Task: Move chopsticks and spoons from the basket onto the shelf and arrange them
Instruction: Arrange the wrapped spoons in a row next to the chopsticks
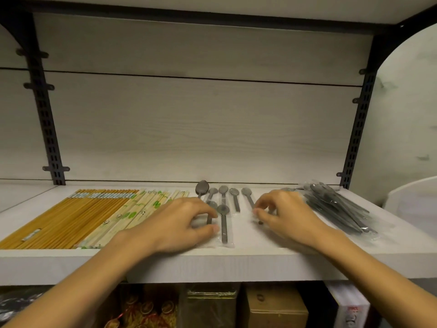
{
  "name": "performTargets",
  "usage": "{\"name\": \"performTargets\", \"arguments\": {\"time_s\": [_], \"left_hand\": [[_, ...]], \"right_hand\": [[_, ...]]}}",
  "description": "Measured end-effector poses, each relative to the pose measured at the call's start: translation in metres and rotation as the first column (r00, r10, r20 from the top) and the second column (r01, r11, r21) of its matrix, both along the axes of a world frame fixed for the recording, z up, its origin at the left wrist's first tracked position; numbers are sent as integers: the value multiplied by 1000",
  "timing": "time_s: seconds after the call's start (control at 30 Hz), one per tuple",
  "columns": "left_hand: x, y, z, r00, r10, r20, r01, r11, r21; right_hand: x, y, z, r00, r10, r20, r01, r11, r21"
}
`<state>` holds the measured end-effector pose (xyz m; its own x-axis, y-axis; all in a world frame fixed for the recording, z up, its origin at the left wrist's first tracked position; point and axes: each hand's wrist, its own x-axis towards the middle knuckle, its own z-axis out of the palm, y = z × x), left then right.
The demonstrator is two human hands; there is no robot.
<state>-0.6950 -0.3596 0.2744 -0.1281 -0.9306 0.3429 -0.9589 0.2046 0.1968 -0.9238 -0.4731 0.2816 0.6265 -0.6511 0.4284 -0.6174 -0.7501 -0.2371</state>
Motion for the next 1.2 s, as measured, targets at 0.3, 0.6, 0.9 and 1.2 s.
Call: {"name": "performTargets", "arguments": {"time_s": [0.3,0.6,0.9,1.2], "left_hand": [[-14,-12,-3,996,-85,-33,87,993,85],[-12,-14,-2,998,-53,-22,54,994,93],[-10,-11,-1,998,-31,-47,33,998,48],[-10,-14,-1,998,-16,-53,17,1000,18]], "right_hand": [[-29,-9,-9,993,-86,-82,95,989,114],[-38,-9,-9,991,-129,-29,132,976,173],[-43,-10,-19,977,-200,78,191,975,110],[-51,-9,-3,950,-290,117,261,942,212]]}}
